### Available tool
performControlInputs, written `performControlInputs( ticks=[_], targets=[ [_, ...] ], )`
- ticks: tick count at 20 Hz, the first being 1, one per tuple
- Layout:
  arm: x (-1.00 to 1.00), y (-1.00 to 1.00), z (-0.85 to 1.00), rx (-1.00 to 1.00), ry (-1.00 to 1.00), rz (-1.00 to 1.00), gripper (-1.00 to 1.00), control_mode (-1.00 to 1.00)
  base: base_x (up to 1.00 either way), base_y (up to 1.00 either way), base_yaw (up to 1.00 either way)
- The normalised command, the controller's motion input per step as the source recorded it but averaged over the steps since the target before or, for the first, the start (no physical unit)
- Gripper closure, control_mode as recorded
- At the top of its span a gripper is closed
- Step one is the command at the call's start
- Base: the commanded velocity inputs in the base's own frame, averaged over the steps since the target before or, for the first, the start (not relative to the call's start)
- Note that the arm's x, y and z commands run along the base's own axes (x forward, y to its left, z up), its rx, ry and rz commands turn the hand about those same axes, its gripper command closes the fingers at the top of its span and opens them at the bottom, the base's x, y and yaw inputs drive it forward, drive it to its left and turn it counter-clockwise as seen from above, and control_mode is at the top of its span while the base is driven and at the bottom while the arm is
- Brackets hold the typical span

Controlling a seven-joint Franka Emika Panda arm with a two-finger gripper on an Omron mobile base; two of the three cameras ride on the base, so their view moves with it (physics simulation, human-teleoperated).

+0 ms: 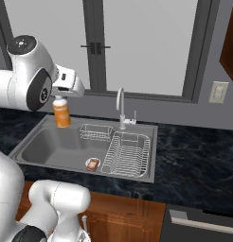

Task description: Pick up the soap dispenser and bar soap from the sink, and place them back in the cabinet, and close the cabinet door.

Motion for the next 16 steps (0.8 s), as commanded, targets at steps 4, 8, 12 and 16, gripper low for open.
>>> performControlInputs(
  ticks=[4,8,12,16],
  targets=[
    [-0.46,-0.28,0.12,0.0,-0.07,0.0,1.0,-1.0,0.0,0.0,0.0],
    [-0.35,-0.21,0.01,0.0,-0.06,0.0,1.0,-1.0,0.0,0.0,0.0],
    [-0.44,-0.18,0.0,0.0,-0.05,0.0,1.0,-1.0,0.0,0.0,0.0],
    [-0.41,-0.13,0.0,0.0,-0.01,0.0,1.0,-1.0,0.0,0.0,0.0]
  ],
)
